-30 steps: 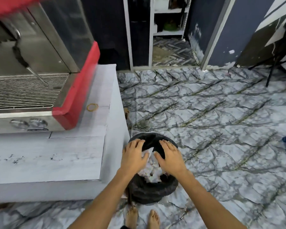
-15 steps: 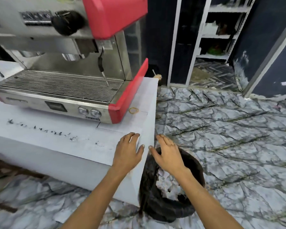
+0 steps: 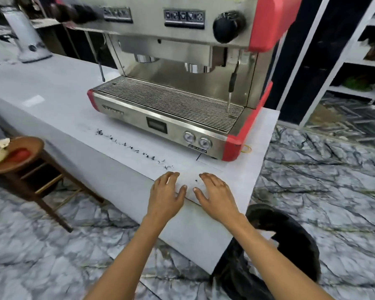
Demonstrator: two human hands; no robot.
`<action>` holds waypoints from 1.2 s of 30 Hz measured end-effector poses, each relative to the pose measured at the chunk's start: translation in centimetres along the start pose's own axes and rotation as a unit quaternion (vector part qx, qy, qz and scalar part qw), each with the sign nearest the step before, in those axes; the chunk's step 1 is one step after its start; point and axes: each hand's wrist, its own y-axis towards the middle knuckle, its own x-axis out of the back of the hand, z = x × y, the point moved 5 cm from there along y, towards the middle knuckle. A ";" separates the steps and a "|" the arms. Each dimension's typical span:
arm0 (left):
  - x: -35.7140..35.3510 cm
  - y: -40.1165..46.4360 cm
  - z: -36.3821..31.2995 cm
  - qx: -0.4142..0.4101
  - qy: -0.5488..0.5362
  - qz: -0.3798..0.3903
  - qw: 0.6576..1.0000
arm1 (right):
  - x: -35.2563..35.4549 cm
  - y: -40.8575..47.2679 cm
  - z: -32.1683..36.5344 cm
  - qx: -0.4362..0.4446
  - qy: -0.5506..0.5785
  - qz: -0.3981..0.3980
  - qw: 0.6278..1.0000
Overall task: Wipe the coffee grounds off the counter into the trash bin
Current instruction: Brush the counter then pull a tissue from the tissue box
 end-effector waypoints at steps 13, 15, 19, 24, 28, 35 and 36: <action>7.1 0.8 15.4 0.055 0.006 -0.008 0.998 | -8.3 6.7 12.8 0.040 -0.006 0.011 0.999; 8.2 1.0 17.4 0.067 0.002 -0.018 0.998 | -9.6 7.8 14.4 0.052 -0.015 0.012 0.998; 11.0 3.6 24.6 0.114 0.011 -0.039 0.993 | -13.4 13.6 19.7 0.103 -0.004 0.041 0.994; 11.7 5.6 26.8 0.112 0.028 -0.039 0.993 | -14.5 16.6 21.1 0.114 0.001 0.042 0.993; 11.9 6.4 27.4 0.116 0.033 -0.040 0.992 | -15.4 17.9 21.7 0.120 0.000 0.038 0.992; 14.9 13.2 32.5 0.138 0.054 -0.052 0.988 | -17.8 26.7 25.8 0.149 0.015 0.043 0.988; 15.1 13.9 33.1 0.139 0.056 -0.053 0.987 | -18.2 27.6 26.1 0.150 0.018 0.044 0.987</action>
